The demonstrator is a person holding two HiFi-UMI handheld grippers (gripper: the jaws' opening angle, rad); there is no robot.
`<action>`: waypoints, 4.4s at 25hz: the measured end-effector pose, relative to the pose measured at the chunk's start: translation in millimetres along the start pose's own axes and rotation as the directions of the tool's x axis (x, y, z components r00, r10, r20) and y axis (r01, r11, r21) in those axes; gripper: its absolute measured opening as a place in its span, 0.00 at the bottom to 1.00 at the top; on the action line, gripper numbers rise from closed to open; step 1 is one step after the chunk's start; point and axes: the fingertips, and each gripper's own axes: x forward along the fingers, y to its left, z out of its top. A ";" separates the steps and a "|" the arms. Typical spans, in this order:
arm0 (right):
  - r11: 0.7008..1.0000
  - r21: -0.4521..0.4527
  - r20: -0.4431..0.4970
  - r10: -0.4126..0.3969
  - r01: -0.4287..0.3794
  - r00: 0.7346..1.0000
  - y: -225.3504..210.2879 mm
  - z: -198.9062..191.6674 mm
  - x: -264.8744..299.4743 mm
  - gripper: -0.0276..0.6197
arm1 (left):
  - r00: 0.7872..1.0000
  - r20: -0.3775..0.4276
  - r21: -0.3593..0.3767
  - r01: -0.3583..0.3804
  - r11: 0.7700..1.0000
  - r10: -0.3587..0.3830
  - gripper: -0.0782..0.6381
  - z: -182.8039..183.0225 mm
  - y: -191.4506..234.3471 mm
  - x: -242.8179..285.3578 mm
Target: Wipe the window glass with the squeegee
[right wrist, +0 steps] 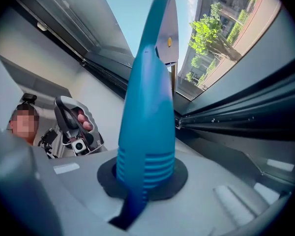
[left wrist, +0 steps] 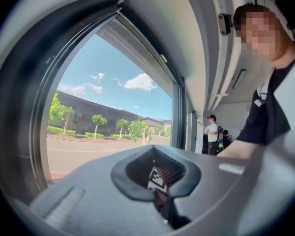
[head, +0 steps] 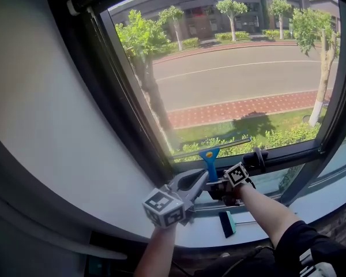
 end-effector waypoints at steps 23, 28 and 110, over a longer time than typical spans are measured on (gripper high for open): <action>0.999 -0.033 0.018 0.014 -0.014 1.000 6.3 -10.0 -10.2 0.05 | 1.000 -0.026 -0.011 0.001 1.000 -0.001 0.11 -16.1 3.2 5.1; 0.991 -0.131 0.026 0.040 -0.036 0.999 39.3 9.7 -20.0 0.05 | 1.000 -0.002 -0.039 -0.004 0.999 0.004 0.11 -15.8 5.5 5.8; 0.740 -0.620 0.202 -0.171 0.261 0.964 213.4 -59.6 -323.2 0.05 | 0.984 -0.100 -0.024 0.145 0.989 -0.147 0.11 -132.9 -169.2 214.0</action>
